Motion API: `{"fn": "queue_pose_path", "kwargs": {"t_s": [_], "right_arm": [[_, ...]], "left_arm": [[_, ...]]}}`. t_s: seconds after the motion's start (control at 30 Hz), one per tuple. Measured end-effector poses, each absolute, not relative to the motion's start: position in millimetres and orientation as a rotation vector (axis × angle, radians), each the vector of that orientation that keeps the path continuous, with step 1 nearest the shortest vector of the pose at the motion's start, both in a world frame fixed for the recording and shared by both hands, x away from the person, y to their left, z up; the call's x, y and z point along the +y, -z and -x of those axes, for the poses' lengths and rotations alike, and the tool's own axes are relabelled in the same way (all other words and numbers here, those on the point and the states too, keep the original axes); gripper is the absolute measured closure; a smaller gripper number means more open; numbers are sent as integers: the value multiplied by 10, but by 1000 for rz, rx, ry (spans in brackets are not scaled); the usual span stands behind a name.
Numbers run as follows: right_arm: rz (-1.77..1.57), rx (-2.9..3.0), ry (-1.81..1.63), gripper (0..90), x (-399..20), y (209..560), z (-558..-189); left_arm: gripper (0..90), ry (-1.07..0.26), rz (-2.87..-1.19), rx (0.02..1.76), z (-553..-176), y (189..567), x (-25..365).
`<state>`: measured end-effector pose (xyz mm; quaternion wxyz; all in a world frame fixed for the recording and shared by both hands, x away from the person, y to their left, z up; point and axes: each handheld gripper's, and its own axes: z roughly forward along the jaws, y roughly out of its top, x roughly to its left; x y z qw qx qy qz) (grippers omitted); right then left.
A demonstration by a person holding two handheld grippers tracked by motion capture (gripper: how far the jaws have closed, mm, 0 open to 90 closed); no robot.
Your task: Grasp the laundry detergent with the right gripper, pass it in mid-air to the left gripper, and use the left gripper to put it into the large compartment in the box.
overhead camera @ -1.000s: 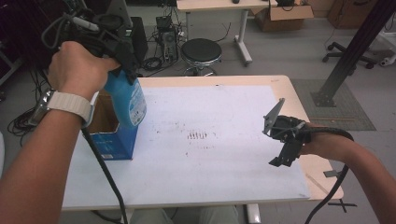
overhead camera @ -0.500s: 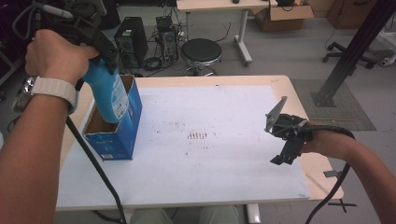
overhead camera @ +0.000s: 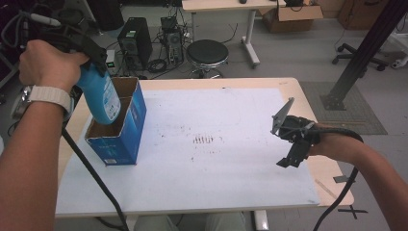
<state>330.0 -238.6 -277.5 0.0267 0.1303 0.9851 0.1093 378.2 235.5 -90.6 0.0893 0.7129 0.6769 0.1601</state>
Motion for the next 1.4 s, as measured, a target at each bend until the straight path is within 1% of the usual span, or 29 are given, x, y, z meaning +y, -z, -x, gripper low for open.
{"fn": "queue_pose_path", "kwargs": {"t_s": [0.3,0.6,1.0,1.4], "right_arm": [[-419,3051,-331,60,-2371,2801,-3327],[-445,3062,-314,59,-2419,2859,-3326],[-460,3071,-292,60,-2435,2914,-3313],[-476,3075,-289,60,-2467,2958,-3308]], "left_arm": [[381,-473,-2111,2032,-3896,1278,2480],[381,-457,-2118,2027,-3967,1603,2524],[381,-481,-2138,1986,-4001,2042,2536],[381,-453,-2147,1990,-4027,2418,2587]]}}
